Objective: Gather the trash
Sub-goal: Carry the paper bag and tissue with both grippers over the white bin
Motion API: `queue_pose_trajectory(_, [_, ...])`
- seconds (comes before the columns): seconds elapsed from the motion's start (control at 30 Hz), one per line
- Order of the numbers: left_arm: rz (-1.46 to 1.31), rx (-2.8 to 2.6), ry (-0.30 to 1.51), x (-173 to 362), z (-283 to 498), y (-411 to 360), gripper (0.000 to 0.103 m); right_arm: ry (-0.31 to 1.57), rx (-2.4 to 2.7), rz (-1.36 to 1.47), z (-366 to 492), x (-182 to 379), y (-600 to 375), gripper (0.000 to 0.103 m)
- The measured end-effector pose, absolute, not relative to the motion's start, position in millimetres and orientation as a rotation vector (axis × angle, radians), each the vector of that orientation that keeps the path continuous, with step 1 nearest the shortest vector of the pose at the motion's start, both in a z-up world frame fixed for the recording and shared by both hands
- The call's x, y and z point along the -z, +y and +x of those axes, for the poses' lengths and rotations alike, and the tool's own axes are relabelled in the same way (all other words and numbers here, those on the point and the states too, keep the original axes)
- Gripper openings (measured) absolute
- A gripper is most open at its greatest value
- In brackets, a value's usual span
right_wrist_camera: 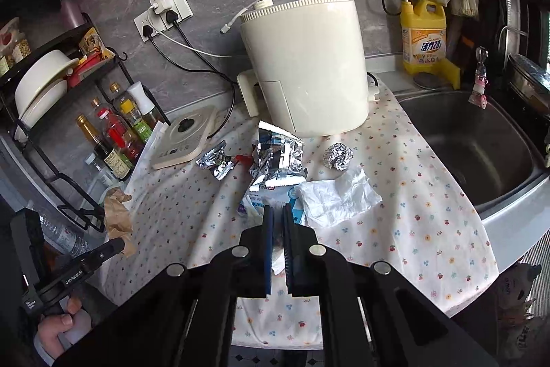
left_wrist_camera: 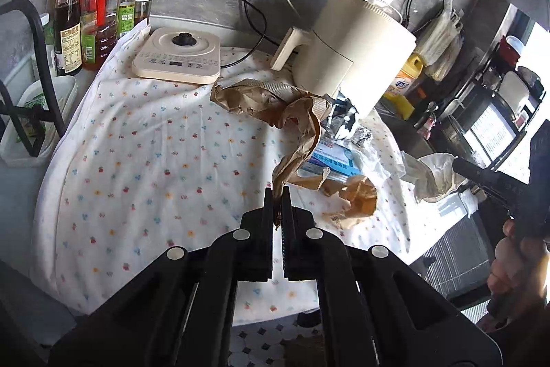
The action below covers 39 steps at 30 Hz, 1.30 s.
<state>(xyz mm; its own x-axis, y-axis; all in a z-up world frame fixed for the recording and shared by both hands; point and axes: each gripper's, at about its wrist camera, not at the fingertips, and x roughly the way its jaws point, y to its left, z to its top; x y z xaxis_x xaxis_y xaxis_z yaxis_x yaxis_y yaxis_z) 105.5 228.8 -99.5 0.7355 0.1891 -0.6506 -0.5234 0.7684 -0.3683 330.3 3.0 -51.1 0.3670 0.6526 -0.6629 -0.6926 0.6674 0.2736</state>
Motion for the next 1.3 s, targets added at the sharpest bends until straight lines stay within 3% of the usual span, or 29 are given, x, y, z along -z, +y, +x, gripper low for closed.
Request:
queue_pose_trajectory(0.63, [-0.495,-0.263,0.69,96.4,85.1,25.0,0.005,0.905,-0.703,-0.004,268.6,95.0,-228.4,0.006])
queue_pose_trajectory(1.3, [-0.379,0.072,0.886,163.4,120.8,-167.2,0.005,1.142,-0.313,0.124,209.5,229.7,-465.1,0.007])
